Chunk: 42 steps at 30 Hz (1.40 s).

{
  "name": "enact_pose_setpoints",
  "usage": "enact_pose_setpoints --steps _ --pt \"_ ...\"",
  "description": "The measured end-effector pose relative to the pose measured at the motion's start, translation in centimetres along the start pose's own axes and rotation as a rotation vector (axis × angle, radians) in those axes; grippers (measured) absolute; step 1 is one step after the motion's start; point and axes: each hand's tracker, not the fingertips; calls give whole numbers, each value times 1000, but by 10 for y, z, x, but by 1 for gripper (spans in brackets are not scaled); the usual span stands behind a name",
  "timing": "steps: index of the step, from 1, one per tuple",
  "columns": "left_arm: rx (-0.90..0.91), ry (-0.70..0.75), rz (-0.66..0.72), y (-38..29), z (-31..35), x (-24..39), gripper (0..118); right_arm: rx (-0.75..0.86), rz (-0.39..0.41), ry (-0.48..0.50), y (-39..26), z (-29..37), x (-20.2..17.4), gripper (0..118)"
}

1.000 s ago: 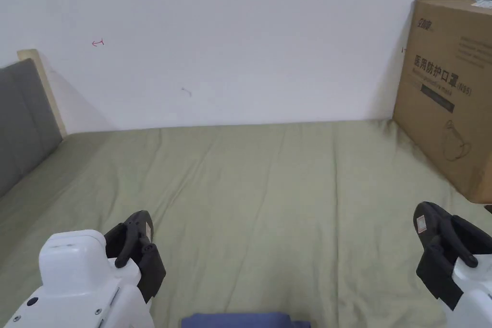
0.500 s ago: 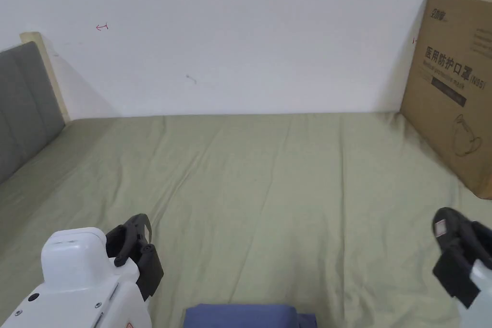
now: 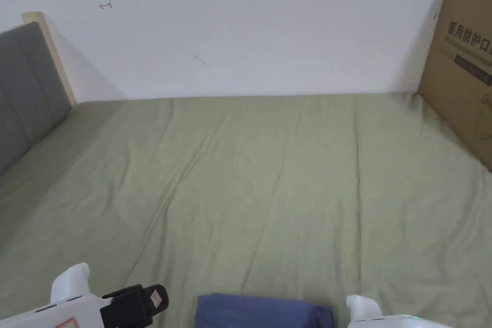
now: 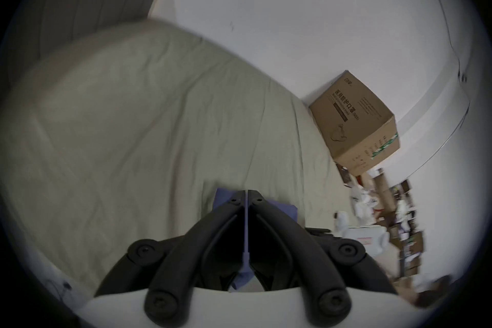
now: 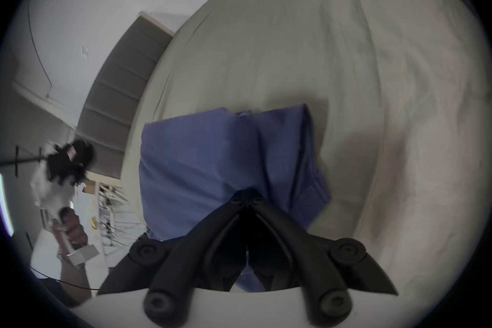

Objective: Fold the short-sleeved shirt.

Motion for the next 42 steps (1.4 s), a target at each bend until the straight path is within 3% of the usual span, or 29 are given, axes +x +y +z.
enact_pose_setpoints --steps 1,2,3,4,9,12,14,17,19,20,21,22,23,24,26,29,33,39,42 --pt "-42 -39 50 3 -6 -16 62 11 -35 17 1 2 5 0" --pt "-89 -86 104 2 -12 -29 94 3 -53 15 3 2 9 0" --pt "-130 -128 149 3 -20 -42 111 -1 -56 19 3 3 13 0" --pt "-176 -166 191 3 -29 -57 118 0 -63 30 2 4 15 0" --pt "-337 -320 358 -7 -83 -113 118 5 -86 45 0 3 15 0" --pt "-416 -394 390 -25 -122 -116 118 4 -92 40 -1 2 14 0" --pt "-427 -586 382 -31 -143 -104 118 4 -98 39 -1 2 14 0" --pt "-526 -636 400 -47 -180 -94 118 8 -114 45 -2 2 15 0" --pt "-521 -687 313 -47 -184 -89 112 10 -126 50 -2 1 17 0" --pt "-498 -653 320 -47 -182 -91 84 12 -134 54 -3 1 18 0" --pt "-484 -581 318 -46 -180 -96 32 14 -140 59 -4 1 19 0" --pt "-498 -405 283 -44 -180 -106 17 16 -146 65 -4 2 21 0" --pt "-545 -297 253 -47 -183 -109 17 20 -158 92 -5 1 23 0" --pt "-514 -458 330 -46 -177 -104 17 17 -169 106 -6 0 22 0" --pt "-524 -308 141 -33 -167 -75 17 41 -155 75 -9 7 16 0" --pt "-472 -281 104 -23 -145 -49 18 115 -28 4 -9 29 -6 0" --pt "-386 -222 -43 17 -93 -25 18 205 16 71 -9 72 -35 0" --pt "-371 71 -220 114 -19 -52 18 251 120 18 -14 116 -74 0" --pt "-329 197 -197 154 14 -81 18 247 184 -31 -19 121 -84 0"
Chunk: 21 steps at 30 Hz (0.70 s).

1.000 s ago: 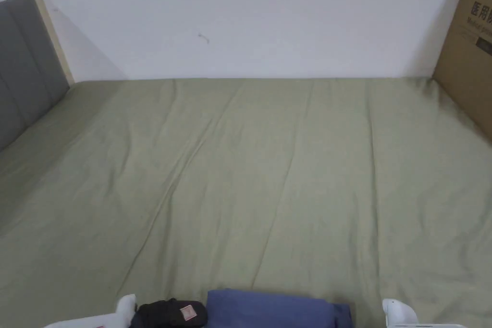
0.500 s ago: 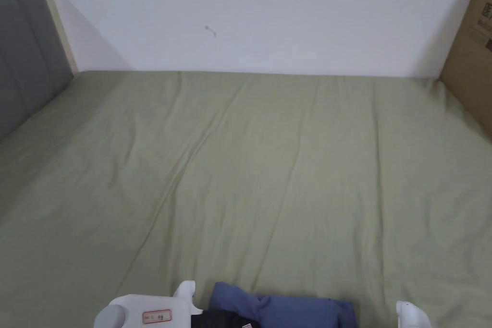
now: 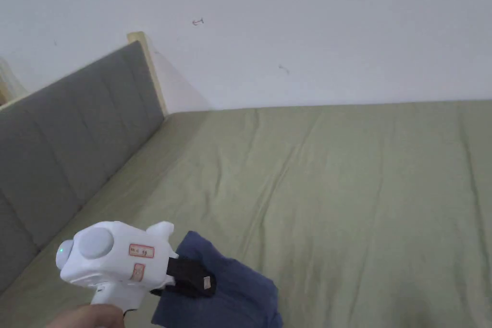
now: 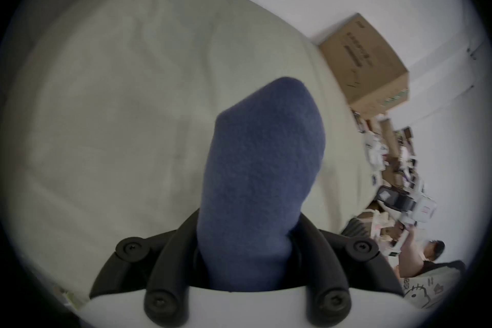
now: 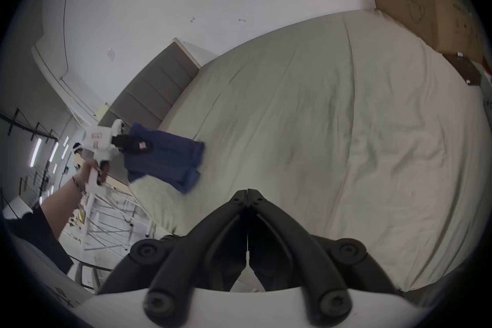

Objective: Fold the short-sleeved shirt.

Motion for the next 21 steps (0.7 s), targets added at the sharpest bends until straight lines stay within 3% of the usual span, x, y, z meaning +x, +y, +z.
enact_pose_setpoints --steps 5,7,9,10,16,21 --pt "7 228 8 23 42 -64 19 -35 -7 -20 -5 -10 -3 0" --pt "3 289 23 26 54 -83 29 -50 -18 -33 -6 -14 -6 0" --pt "15 346 57 26 68 -102 89 -55 -21 -32 -4 -17 -8 0" --pt "28 383 64 26 75 -109 110 -55 -18 -30 -4 -17 -10 0" --pt "124 406 155 8 123 -122 112 -42 0 -16 3 -21 -17 0" --pt "83 402 123 -5 116 -113 112 -36 -14 4 3 -20 -19 0"
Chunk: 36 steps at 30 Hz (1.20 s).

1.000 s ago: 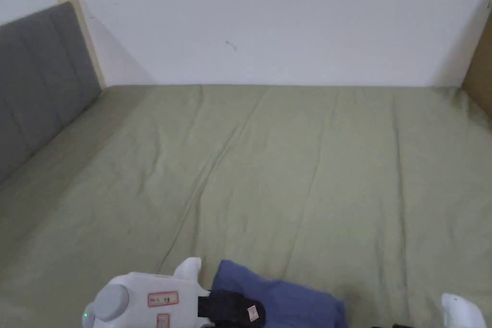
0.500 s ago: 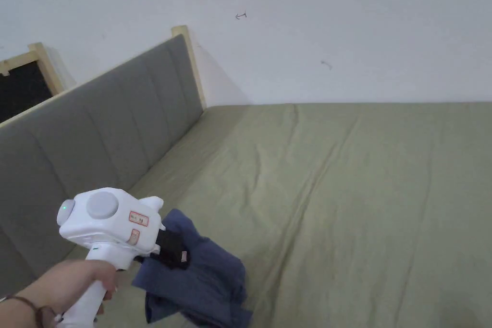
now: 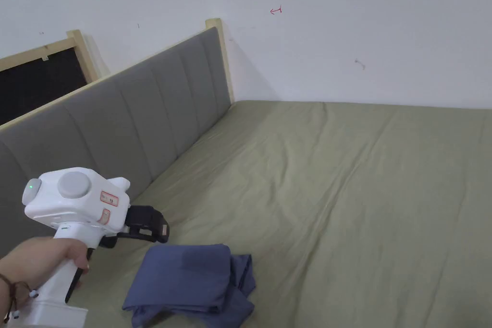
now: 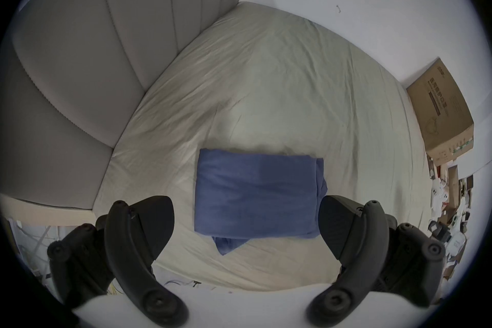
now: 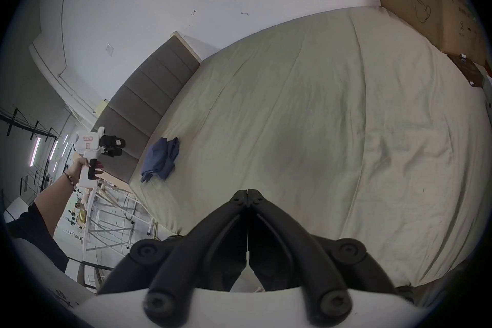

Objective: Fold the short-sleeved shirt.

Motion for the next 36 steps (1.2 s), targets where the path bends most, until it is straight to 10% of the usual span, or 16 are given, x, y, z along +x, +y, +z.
enact_pose_setpoints --steps 4,7,8,19,28,36 --pt "-90 -135 71 -24 -32 36 104 6 15 -3 -2 5 -1 0" --pt "-117 -206 40 -50 -51 96 6 15 21 -18 -3 12 1 0" --pt "-101 -221 29 -59 -53 117 2 23 24 -23 -3 15 2 0" --pt "537 -373 -191 -149 29 327 1 320 153 -142 8 80 -7 0" --pt "919 -305 -253 -191 86 396 1 801 302 -250 12 129 -17 0" --pt "1048 -272 -249 -205 114 415 1 877 305 -335 18 144 -15 0"
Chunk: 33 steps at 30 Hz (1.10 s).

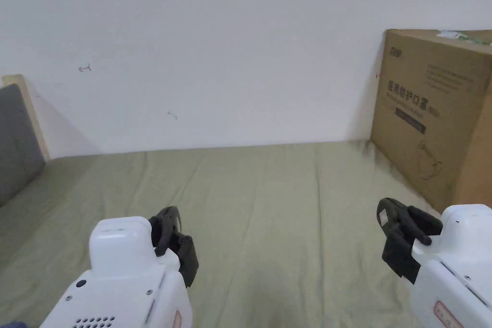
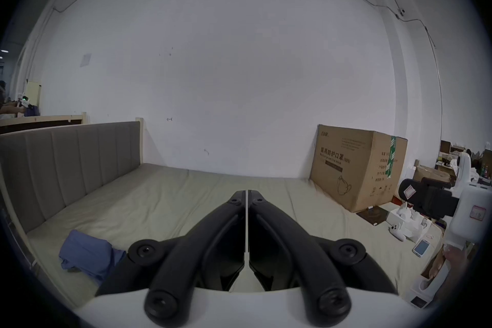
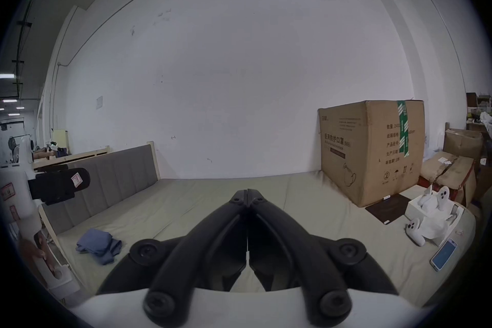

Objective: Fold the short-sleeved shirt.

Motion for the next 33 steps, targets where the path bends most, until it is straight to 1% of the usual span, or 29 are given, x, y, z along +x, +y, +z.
enact_pose_setpoints --steps 2,4,5,6,7,8,9,10,11,12,13,14,15,19,22,28,33 --pt "-5 10 -27 3 0 3 1 10 2 -7 1 3 0 0" --pt "-3 -11 -40 4 1 3 2 7 -4 0 3 5 0 0" --pt "-4 -5 -55 4 2 5 7 3 -7 7 4 6 0 4" --pt "-4 4 -71 4 2 7 21 2 -5 5 4 7 -1 13" --pt "-6 10 -81 4 4 8 43 2 5 -6 5 8 -3 25" --pt "-6 6 -82 4 6 8 43 -2 21 -21 7 8 -5 25" --pt "-7 5 -81 4 7 8 54 -4 31 -25 8 8 -6 29" --pt "-9 3 -77 3 6 8 73 -8 43 -30 8 8 -8 37" --pt "-22 -14 -60 3 6 8 107 -10 47 -31 8 9 -8 51" --pt "-32 -23 -49 3 5 7 118 -11 51 -32 8 9 -9 62" --pt "-32 -29 -34 2 5 7 118 -10 55 -35 8 10 -10 79" --pt "-16 -40 -23 -1 5 6 118 -10 60 -40 7 10 -12 104" --pt "-22 -34 -21 1 7 6 118 -12 62 -41 7 10 -12 117" --pt "-52 -31 -25 -1 3 7 118 -35 77 -38 12 13 -18 118" --pt "-41 -29 -30 -5 4 8 118 -44 75 -40 4 12 -17 118" --pt "-27 -48 -4 1 10 7 118 -42 68 -66 -1 12 -16 118" --pt "-50 -20 -6 2 7 7 118 -42 70 -88 -1 12 -15 118"
